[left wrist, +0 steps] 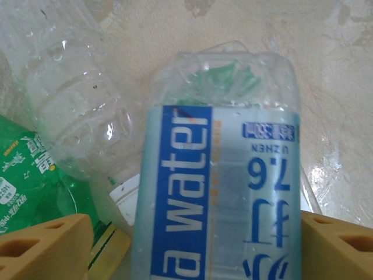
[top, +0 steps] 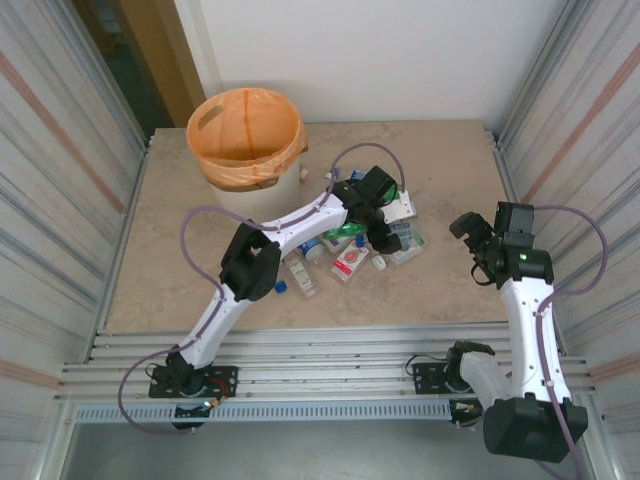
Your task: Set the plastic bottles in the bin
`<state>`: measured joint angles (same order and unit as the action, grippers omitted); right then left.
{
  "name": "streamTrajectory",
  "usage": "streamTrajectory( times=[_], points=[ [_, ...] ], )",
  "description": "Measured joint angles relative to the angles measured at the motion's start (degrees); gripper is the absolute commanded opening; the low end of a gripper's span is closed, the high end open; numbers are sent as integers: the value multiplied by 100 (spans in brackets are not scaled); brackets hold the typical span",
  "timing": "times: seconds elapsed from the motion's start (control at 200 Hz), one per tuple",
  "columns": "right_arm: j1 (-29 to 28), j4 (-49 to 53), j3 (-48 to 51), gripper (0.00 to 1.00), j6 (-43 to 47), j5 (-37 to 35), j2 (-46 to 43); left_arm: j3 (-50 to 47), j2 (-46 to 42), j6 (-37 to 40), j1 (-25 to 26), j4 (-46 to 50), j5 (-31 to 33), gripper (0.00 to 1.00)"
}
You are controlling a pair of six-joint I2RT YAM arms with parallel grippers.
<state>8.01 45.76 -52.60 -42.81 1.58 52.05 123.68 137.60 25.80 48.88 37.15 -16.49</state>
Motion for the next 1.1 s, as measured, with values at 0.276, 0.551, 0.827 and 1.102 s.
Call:
streamTrajectory(
  times=[0.276, 0.551, 0.827, 1.102],
  points=[
    [0, -2, 0, 98, 0, 2, -59, 61, 55, 20, 0, 61, 15, 78],
    [0, 0, 46, 98, -2, 4, -101, 170, 103, 98, 22, 76, 160, 79],
    [0, -2, 68, 98, -2, 24, -111, 297, 190, 122, 79, 76, 225, 82],
    [0, -15, 79, 98, -2, 24, -111, 308, 273, 149, 114, 79, 334, 67]
  ],
)
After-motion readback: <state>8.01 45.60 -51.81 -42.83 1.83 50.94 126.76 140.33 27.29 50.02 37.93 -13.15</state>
